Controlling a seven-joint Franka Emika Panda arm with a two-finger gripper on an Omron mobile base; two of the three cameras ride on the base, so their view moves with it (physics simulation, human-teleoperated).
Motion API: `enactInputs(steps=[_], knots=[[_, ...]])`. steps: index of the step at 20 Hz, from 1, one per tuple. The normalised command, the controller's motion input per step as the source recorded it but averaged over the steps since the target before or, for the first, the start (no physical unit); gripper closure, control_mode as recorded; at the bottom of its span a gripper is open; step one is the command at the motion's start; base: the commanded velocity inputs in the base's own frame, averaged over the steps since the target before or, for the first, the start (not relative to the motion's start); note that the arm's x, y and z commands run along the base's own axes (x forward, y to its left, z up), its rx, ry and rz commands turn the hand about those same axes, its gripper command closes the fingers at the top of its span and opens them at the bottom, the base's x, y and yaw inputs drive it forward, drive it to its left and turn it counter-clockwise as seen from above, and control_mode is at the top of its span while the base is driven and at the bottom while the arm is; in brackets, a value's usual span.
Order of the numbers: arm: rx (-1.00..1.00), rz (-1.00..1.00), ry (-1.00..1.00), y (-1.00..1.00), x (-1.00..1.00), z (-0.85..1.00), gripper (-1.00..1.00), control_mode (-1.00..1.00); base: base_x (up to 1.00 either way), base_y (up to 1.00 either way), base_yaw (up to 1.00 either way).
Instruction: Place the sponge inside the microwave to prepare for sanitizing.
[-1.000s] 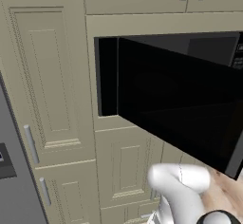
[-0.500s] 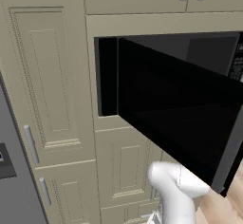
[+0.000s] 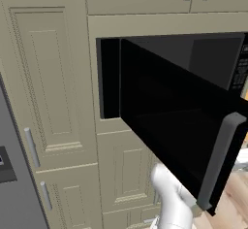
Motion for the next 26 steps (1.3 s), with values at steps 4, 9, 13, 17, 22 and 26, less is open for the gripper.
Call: enactInputs(steps=[4,9,13,17,22,26], knots=[[-0.06,0.0,-0.04,0.58,-0.13,0.0,-1.0,-1.0,0.0,0.0,0.0],[-0.05,0.0,-0.05,0.58,-0.1,0.0,-1.0,-1.0,0.0,0.0,0.0],[-0.05,-0.02,-0.05,0.57,-0.02,0.0,-1.0,-1.0,0.0,0.0,0.0],[-0.03,-0.04,-0.06,0.57,-0.05,0.0,-1.0,-1.0,0.0,0.0,0.0],[-0.05,-0.06,-0.07,0.62,-0.09,-0.01,-1.0,-1.0,0.0,0.0,0.0],[-0.05,-0.06,-0.05,0.55,-0.1,-0.05,-1.0,-1.0,0.0,0.0,0.0]])
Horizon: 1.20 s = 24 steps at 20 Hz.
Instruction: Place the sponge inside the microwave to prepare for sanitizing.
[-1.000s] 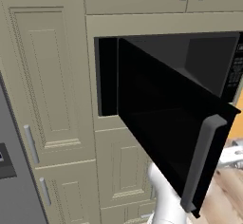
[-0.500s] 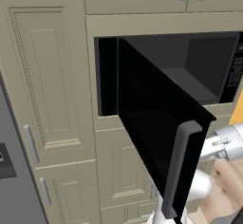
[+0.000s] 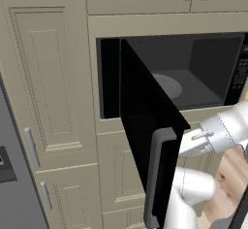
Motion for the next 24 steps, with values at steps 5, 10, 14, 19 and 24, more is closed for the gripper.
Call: enactInputs(steps=[5,10,14,19,24], knots=[[-0.03,-0.06,-0.02,0.32,-0.05,-0.09,-1.0,-1.0,0.0,0.0,0.0],[0.0,-0.07,0.0,-0.26,0.02,-0.03,-1.0,-1.0,0.0,0.0,0.0],[0.0,-0.08,0.0,-0.55,0.0,0.0,-1.0,-1.0,0.0,0.0,0.0],[-0.04,-0.16,0.0,-0.52,0.0,0.0,-1.0,-1.0,0.0,0.0,0.0],[-0.15,-0.29,-0.01,-0.48,0.0,0.0,-1.0,-1.0,0.0,0.0,0.0]])
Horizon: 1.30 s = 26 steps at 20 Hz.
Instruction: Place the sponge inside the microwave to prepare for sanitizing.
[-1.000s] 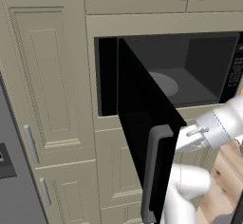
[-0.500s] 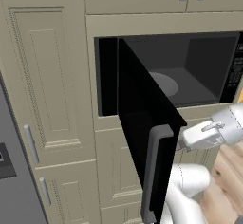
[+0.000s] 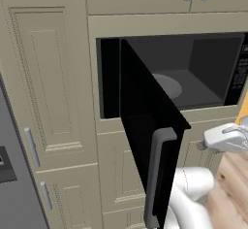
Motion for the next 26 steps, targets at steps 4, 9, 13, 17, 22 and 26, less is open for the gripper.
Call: enactInputs(steps=[4,9,13,17,22,26], knots=[[-0.23,-0.27,0.0,-0.43,0.07,0.0,-1.0,-1.0,0.0,0.0,0.0],[-0.29,-0.26,0.0,-0.42,0.07,0.0,-1.0,-1.0,0.0,0.0,0.0],[-0.28,-0.2,0.01,-0.44,0.09,-0.03,-1.0,-1.0,0.0,0.0,0.0],[-0.23,-0.09,0.06,-0.36,0.16,-0.06,-1.0,-1.0,0.0,0.0,0.0],[-0.14,-0.01,0.02,-0.23,0.2,-0.14,-1.0,-1.0,0.0,0.0,0.0],[-0.03,0.0,0.0,-0.18,0.12,-0.11,-1.0,-1.0,0.0,0.0,0.0]])
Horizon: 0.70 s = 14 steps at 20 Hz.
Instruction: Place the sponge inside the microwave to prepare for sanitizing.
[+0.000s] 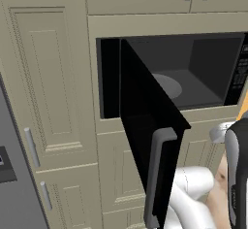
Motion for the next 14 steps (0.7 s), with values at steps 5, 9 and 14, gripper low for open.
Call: enactInputs(steps=[5,9,14], knots=[[0.0,-0.01,0.0,-0.1,0.07,-0.07,-1.0,-1.0,0.0,0.0,0.0],[0.0,-0.02,0.0,-0.01,0.0,0.0,-1.0,-1.0,0.0,0.0,0.0],[0.0,0.0,0.0,0.0,0.0,0.0,-1.0,-1.0,0.0,0.0,0.0]])
